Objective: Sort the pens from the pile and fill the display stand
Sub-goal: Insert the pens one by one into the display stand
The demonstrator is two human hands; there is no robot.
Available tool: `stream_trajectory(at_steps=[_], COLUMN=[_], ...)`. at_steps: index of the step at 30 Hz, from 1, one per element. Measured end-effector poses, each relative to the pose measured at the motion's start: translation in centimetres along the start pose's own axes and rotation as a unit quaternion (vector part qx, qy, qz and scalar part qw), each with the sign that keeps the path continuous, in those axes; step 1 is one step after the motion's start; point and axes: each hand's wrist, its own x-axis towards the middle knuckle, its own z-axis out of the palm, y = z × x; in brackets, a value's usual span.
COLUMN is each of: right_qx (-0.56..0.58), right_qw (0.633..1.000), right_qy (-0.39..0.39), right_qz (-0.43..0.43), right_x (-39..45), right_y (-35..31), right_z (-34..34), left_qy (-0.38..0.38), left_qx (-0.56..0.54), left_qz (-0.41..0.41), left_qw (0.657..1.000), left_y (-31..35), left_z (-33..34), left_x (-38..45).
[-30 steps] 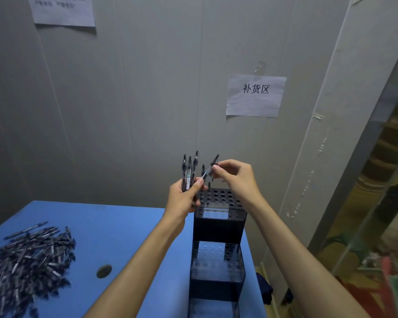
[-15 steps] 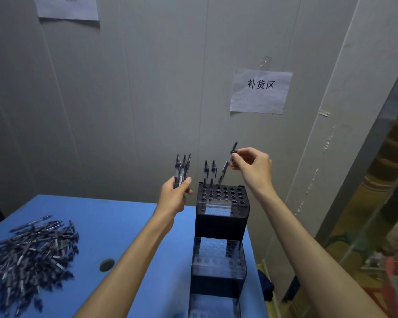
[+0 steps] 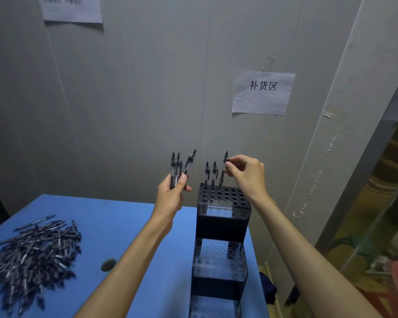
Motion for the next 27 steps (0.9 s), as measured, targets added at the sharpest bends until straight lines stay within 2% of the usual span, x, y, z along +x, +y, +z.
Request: stream_trajectory(at_steps=[4,14,17,22,27], right_qx=[-0.056,-0.056,-0.055,-0.002,0.084], right_qw=[0.997,0.997,0.998,1.0,0.994], right_qy=[-0.045,-0.049,-0.027,0.009,-0.051], right_qz=[-0.017,0.006,0.006,0.014,0.045], right_x=[-1.1,-1.8,-1.9,-2.0,-2.1], right_y=[0.6,0.7,0.7,-0.2,-2.1], right_z=[0.7,0.2,-0.4,-1.7,-2.0], left_qy=[-0.007,-0.004,-0.009,0.006,-0.01], left_qx=[0.001,0.002,0.003,0.006,0.015], left_qz=[-0.015,-0.033,-0.031,-0.015,0.005], left_qw=[1.0,0.999,0.999,1.0,1.0], left_y=[0.0,-0.1,0.2,0.5,0.9], left_z=[0.2,0.7,1.2,2.3,3.7], left_x=[-0.2,-0.6,-1.0,-1.1,-1.2])
